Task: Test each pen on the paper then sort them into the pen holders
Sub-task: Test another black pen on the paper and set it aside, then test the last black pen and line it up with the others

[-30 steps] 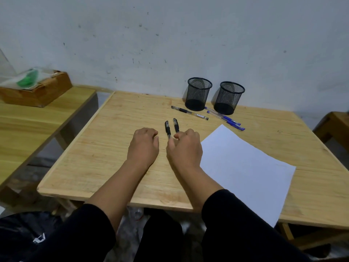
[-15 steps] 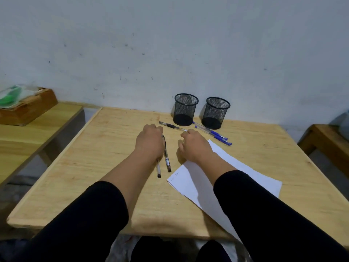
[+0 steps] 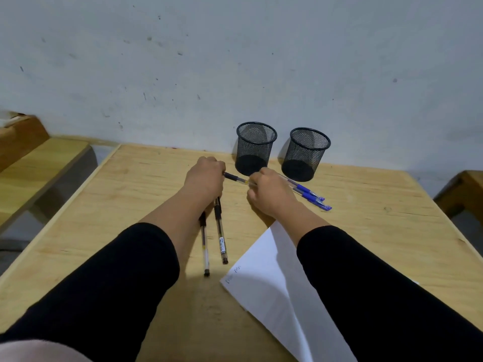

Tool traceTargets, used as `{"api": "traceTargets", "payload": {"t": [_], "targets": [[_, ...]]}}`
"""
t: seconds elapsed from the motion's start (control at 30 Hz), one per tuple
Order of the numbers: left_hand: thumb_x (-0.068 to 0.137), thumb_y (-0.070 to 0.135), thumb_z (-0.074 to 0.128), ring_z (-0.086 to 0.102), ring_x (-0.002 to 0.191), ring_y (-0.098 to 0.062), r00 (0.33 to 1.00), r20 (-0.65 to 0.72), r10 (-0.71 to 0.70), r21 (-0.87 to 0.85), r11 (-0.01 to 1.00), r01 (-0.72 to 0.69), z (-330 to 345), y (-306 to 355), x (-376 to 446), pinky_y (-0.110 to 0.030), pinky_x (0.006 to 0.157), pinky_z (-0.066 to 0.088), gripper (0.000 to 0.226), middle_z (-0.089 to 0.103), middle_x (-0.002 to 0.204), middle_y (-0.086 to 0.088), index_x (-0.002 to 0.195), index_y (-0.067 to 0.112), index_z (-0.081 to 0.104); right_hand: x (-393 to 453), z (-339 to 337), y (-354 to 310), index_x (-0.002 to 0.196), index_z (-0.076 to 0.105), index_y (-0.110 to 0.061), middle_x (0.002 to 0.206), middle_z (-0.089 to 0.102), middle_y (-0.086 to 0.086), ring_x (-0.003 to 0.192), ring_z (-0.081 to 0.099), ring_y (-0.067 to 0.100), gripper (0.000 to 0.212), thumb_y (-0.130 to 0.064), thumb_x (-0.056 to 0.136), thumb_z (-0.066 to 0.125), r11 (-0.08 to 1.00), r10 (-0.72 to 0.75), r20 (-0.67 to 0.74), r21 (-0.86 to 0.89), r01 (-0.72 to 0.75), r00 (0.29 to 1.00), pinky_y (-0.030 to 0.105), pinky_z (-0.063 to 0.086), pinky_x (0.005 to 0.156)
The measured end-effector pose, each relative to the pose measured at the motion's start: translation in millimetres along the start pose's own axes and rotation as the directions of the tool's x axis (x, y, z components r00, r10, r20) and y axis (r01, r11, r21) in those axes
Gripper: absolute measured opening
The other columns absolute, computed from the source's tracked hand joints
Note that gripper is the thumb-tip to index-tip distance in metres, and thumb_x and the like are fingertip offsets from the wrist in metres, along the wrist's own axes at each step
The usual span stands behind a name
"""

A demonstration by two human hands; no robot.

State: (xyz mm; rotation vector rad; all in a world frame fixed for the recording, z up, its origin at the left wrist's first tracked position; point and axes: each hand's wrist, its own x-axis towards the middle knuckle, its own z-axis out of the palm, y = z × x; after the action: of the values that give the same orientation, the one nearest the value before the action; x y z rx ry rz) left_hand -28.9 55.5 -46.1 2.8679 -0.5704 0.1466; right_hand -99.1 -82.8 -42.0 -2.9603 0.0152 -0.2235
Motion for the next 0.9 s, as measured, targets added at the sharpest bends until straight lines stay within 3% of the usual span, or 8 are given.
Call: {"api": "traceTargets", "payload": {"t": [0.23,0.37,0.43,0.53,0.6,0.67,0.8,0.9], "targets": [[0.092,0.011,0.049,0.050,0.093,-0.024,1.000,-0.021,0.003,-0.076,0.997,-0.005,3,-2,-2,-0.036,0.072,0.047,0.016,0.057,0.106,-0.011,0.106,0.011,0.057,4,9,3,0.108,0.066,-0.006,0.106,0.058,0.013,0.098,0.053,0.025,0.026,-0.016,0.091,0.049,0.993,0.033,-0.043,0.116,-0.028,0.999,0.031,0.045,0.081],[0.093,0.010,0.045,0.048,0.086,-0.021,0.997,-0.073,0.023,-0.236,0.971,-0.040,-6,-3,-14,-0.034,0.070,0.043,0.013,0.057,0.101,-0.010,0.099,0.011,0.056,-9,-12,3,0.093,0.071,-0.012,0.094,0.066,0.004,0.088,0.058,0.018,0.017,-0.019,0.087,0.057,0.918,0.153,-0.019,0.373,-0.135,0.988,0.028,0.046,0.076],[0.093,0.006,0.044,0.048,0.084,-0.019,0.993,-0.115,0.030,-0.358,0.931,-0.070,-13,-1,-23,-0.025,0.067,0.039,0.014,0.057,0.098,-0.008,0.097,0.011,0.057,-21,-27,6,0.083,0.074,-0.015,0.083,0.069,-0.002,0.081,0.060,0.012,0.010,-0.019,0.082,0.065,0.780,0.252,-0.027,0.597,-0.186,0.967,0.025,0.046,0.074],[0.091,0.002,0.048,0.047,0.081,-0.012,0.982,-0.183,0.037,-0.494,0.860,-0.124,-27,10,-45,-0.008,0.059,0.034,0.015,0.056,0.092,-0.001,0.098,0.009,0.060,-46,-44,8,0.076,0.073,-0.015,0.069,0.063,-0.001,0.059,0.050,0.010,0.000,-0.015,0.076,0.073,0.385,0.401,0.049,0.897,-0.216,0.915,0.021,0.043,0.062],[0.092,0.005,0.049,0.049,0.081,-0.013,0.971,-0.234,0.045,-0.555,0.814,-0.171,-35,21,-62,-0.012,0.062,0.032,0.014,0.059,0.089,0.000,0.097,0.009,0.062,-61,-48,6,0.084,0.071,-0.006,0.066,0.060,0.002,0.054,0.046,0.011,0.007,-0.009,0.078,0.072,0.091,0.435,0.124,0.979,-0.181,0.892,0.019,0.041,0.056],[0.091,0.008,0.051,0.052,0.078,-0.013,0.963,-0.262,0.056,-0.605,0.768,-0.209,-40,35,-79,-0.015,0.065,0.035,0.014,0.061,0.084,0.001,0.095,0.010,0.064,-74,-49,1,0.092,0.067,-0.003,0.067,0.060,0.002,0.054,0.049,0.008,0.011,-0.010,0.083,0.068,-0.063,0.406,0.151,0.989,-0.137,0.901,0.016,0.042,0.054],[0.088,0.009,0.055,0.054,0.071,-0.010,0.966,-0.246,0.078,-0.678,0.699,-0.229,-46,59,-108,-0.004,0.063,0.035,0.013,0.060,0.075,0.003,0.092,0.012,0.066,-98,-51,-7,0.090,0.064,-0.008,0.065,0.059,0.003,0.051,0.051,0.006,0.005,-0.013,0.089,0.062,-0.064,0.342,0.090,0.995,-0.073,0.935,0.015,0.042,0.052],[0.089,0.010,0.055,0.063,0.080,-0.020,0.974,-0.205,0.100,-0.699,0.681,-0.217,-53,59,-116,-0.017,0.069,0.043,0.013,0.063,0.074,-0.001,0.090,0.014,0.067,-117,-55,-7,0.080,0.062,-0.012,0.065,0.059,0.004,0.052,0.050,0.007,0.012,-0.014,0.091,0.059,0.072,0.328,-0.007,0.997,-0.017,0.945,0.017,0.042,0.055]]}}
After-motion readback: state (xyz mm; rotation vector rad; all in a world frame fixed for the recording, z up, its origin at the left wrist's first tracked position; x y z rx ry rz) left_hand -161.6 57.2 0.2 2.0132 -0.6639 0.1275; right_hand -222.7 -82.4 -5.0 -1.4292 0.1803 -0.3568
